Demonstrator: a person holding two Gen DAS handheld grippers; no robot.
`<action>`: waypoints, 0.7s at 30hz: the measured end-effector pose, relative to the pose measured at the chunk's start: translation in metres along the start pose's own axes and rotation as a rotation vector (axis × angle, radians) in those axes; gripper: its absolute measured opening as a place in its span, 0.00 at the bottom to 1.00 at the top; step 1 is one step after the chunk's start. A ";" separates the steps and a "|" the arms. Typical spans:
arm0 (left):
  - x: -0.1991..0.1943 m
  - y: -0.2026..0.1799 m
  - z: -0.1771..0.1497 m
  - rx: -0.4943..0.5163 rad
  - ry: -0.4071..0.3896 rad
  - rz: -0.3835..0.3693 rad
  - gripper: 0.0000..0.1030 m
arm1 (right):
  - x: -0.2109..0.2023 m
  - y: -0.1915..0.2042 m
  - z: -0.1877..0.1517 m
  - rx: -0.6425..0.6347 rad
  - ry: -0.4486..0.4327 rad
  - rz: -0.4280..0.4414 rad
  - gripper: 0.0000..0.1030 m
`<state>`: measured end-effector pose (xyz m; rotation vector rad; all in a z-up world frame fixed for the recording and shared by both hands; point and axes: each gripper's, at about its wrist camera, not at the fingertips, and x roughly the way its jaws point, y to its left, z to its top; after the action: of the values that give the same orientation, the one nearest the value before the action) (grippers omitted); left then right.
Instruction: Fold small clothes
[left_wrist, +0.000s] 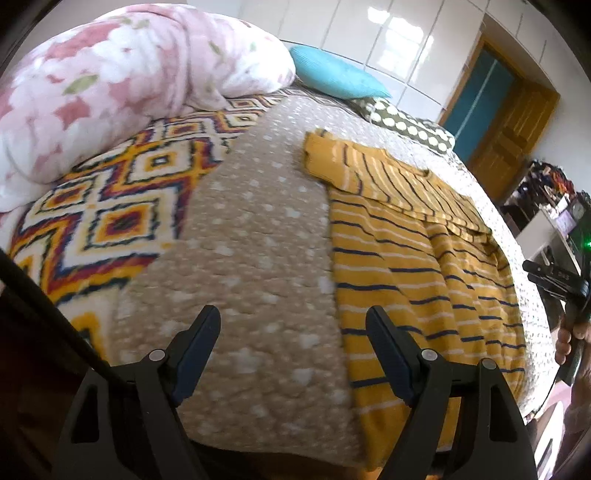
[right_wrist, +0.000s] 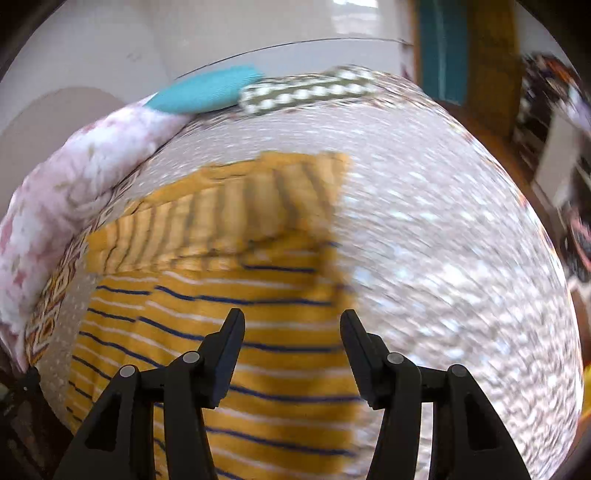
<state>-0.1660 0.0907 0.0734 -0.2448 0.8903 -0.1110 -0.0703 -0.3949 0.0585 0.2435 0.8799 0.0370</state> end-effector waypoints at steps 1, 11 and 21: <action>0.001 -0.007 0.001 0.007 0.002 -0.002 0.77 | -0.001 -0.004 0.002 0.013 -0.012 0.014 0.57; 0.001 -0.051 0.009 0.087 0.001 0.009 0.77 | 0.105 0.025 0.094 -0.047 -0.009 -0.117 0.65; 0.019 -0.026 0.021 0.067 0.015 0.053 0.77 | 0.116 -0.032 0.105 0.072 0.003 -0.179 0.02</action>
<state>-0.1375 0.0651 0.0782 -0.1585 0.9058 -0.0933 0.0821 -0.4316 0.0281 0.2316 0.9042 -0.1609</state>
